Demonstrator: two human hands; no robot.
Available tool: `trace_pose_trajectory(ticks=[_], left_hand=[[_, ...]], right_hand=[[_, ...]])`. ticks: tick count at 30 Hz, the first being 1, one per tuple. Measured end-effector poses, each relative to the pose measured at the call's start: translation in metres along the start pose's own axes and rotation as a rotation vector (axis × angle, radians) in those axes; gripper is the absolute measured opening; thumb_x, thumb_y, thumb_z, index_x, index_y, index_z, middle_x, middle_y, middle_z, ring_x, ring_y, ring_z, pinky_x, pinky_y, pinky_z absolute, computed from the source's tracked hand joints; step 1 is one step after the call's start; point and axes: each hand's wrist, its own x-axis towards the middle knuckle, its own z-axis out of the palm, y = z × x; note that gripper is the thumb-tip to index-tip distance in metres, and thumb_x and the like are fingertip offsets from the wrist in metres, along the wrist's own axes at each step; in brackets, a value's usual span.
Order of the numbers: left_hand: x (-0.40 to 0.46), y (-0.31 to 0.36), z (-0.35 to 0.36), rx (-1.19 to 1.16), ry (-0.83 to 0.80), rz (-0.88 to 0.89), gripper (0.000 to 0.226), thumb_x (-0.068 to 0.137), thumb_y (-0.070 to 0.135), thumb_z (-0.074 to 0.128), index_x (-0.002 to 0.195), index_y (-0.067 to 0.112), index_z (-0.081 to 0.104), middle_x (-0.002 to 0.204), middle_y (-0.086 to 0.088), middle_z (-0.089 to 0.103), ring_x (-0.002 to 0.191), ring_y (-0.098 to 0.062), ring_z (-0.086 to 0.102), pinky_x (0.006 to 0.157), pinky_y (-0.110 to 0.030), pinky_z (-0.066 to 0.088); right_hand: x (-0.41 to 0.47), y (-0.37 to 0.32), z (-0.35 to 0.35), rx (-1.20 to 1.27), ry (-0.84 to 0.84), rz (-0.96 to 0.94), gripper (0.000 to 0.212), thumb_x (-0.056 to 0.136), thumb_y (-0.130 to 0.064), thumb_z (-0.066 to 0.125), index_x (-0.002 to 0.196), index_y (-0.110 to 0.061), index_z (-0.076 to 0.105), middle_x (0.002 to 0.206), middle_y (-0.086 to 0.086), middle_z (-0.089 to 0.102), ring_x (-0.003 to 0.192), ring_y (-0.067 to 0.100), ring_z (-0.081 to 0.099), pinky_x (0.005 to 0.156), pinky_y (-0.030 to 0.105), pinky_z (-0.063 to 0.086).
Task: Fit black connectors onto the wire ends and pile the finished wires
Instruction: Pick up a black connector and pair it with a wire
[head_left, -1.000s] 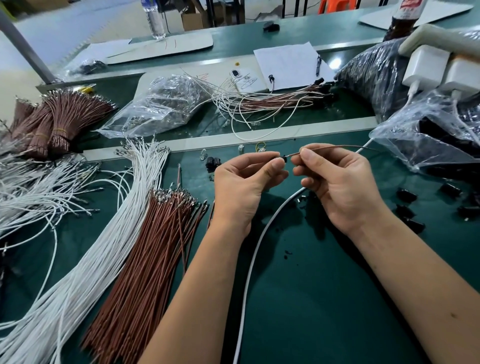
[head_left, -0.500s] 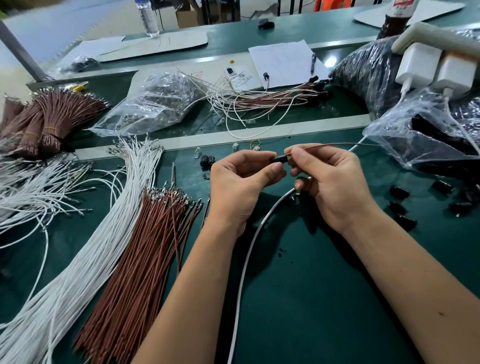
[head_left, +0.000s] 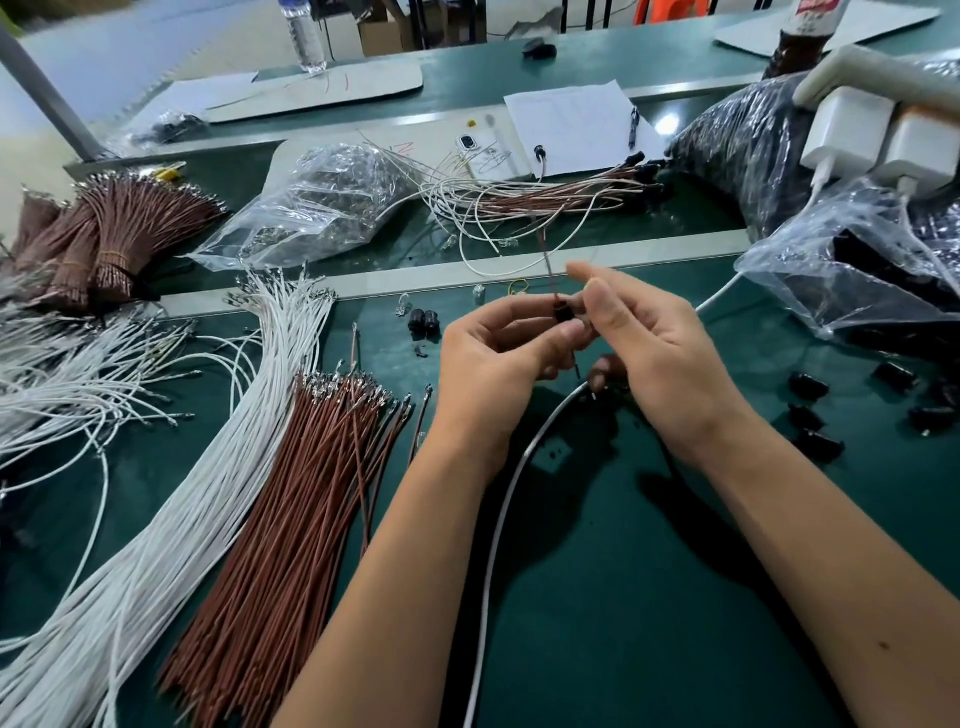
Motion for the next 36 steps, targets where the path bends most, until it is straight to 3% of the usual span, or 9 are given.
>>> trace_pose_trajectory(ticks=[4, 8, 11, 14, 17, 20, 27, 31, 36], left_hand=[[0.002, 0.004, -0.001, -0.218, 0.105, -0.129, 0.012, 0.082, 0.004, 0.076, 0.082, 0.015, 0.072, 0.083, -0.008, 0.076, 0.066, -0.012, 0.065, 0.061, -0.021, 0.043], [0.001, 0.004, 0.0, -0.225, 0.073, -0.151, 0.01, 0.078, 0.007, 0.078, 0.08, 0.016, 0.073, 0.086, -0.009, 0.077, 0.059, -0.01, 0.053, 0.055, -0.018, 0.039], [0.004, 0.008, -0.004, -0.354, 0.128, -0.129, 0.013, 0.078, 0.01, 0.075, 0.09, 0.011, 0.071, 0.085, -0.009, 0.076, 0.061, -0.01, 0.052, 0.052, -0.016, 0.037], [0.01, 0.012, -0.018, -0.458, 0.219, -0.116, 0.008, 0.089, 0.005, 0.068, 0.096, 0.007, 0.071, 0.085, -0.008, 0.074, 0.063, -0.01, 0.056, 0.054, -0.016, 0.042], [0.01, 0.013, -0.022, -0.393, 0.196, -0.133, 0.012, 0.086, 0.006, 0.071, 0.098, 0.007, 0.071, 0.085, -0.008, 0.075, 0.064, -0.011, 0.058, 0.056, -0.016, 0.044], [0.007, 0.009, -0.012, -0.31, 0.111, -0.137, 0.025, 0.073, 0.016, 0.077, 0.096, 0.009, 0.071, 0.086, -0.009, 0.075, 0.064, -0.012, 0.058, 0.059, -0.02, 0.041], [0.006, 0.007, -0.011, -0.309, 0.161, -0.103, 0.028, 0.074, 0.015, 0.079, 0.1, 0.007, 0.072, 0.088, -0.01, 0.076, 0.062, -0.016, 0.063, 0.056, -0.019, 0.045], [0.003, 0.007, -0.007, -0.235, 0.084, -0.063, 0.024, 0.071, 0.011, 0.08, 0.094, 0.008, 0.075, 0.087, -0.012, 0.076, 0.063, -0.018, 0.066, 0.06, -0.022, 0.051], [0.001, 0.006, -0.002, -0.168, 0.067, -0.042, 0.028, 0.066, 0.016, 0.082, 0.093, 0.01, 0.077, 0.094, -0.016, 0.075, 0.074, -0.015, 0.065, 0.075, -0.03, 0.053]], right_hand=[[-0.004, 0.0, 0.0, -0.227, -0.044, -0.085, 0.012, 0.096, -0.031, 0.071, 0.096, -0.021, 0.077, 0.082, -0.005, 0.076, 0.071, 0.001, 0.066, 0.063, 0.018, 0.05], [-0.005, -0.002, 0.0, -0.288, -0.005, -0.13, 0.018, 0.094, -0.02, 0.075, 0.076, -0.022, 0.075, 0.068, -0.006, 0.073, 0.06, 0.005, 0.063, 0.059, 0.018, 0.048], [-0.005, -0.005, -0.008, -0.4, -0.139, -0.127, 0.016, 0.091, -0.015, 0.078, 0.075, -0.018, 0.076, 0.066, -0.004, 0.072, 0.061, 0.013, 0.065, 0.063, 0.028, 0.052], [-0.01, -0.009, -0.013, -0.525, -0.325, -0.124, 0.013, 0.086, -0.027, 0.079, 0.075, -0.021, 0.076, 0.067, -0.006, 0.069, 0.062, 0.006, 0.061, 0.063, 0.02, 0.045], [-0.011, -0.014, -0.013, -0.5, -0.218, -0.149, 0.022, 0.085, -0.051, 0.071, 0.088, -0.031, 0.079, 0.079, -0.016, 0.07, 0.075, 0.013, 0.062, 0.071, 0.026, 0.047], [-0.008, -0.013, -0.002, -0.382, -0.138, -0.142, 0.014, 0.094, -0.036, 0.073, 0.09, -0.024, 0.08, 0.079, -0.008, 0.076, 0.075, 0.026, 0.07, 0.072, 0.042, 0.055], [-0.008, -0.013, -0.017, -0.478, -0.474, 0.019, 0.018, 0.093, -0.022, 0.077, 0.075, -0.022, 0.078, 0.066, -0.005, 0.073, 0.059, 0.004, 0.062, 0.059, 0.015, 0.044], [-0.009, -0.007, -0.014, -0.227, -0.229, 0.038, 0.019, 0.093, -0.033, 0.074, 0.088, -0.015, 0.079, 0.066, -0.007, 0.07, 0.055, -0.001, 0.055, 0.053, 0.011, 0.041], [-0.01, -0.003, -0.005, -0.102, -0.176, 0.121, 0.011, 0.092, -0.022, 0.077, 0.086, -0.013, 0.08, 0.068, 0.005, 0.07, 0.054, 0.007, 0.051, 0.047, 0.014, 0.037]])
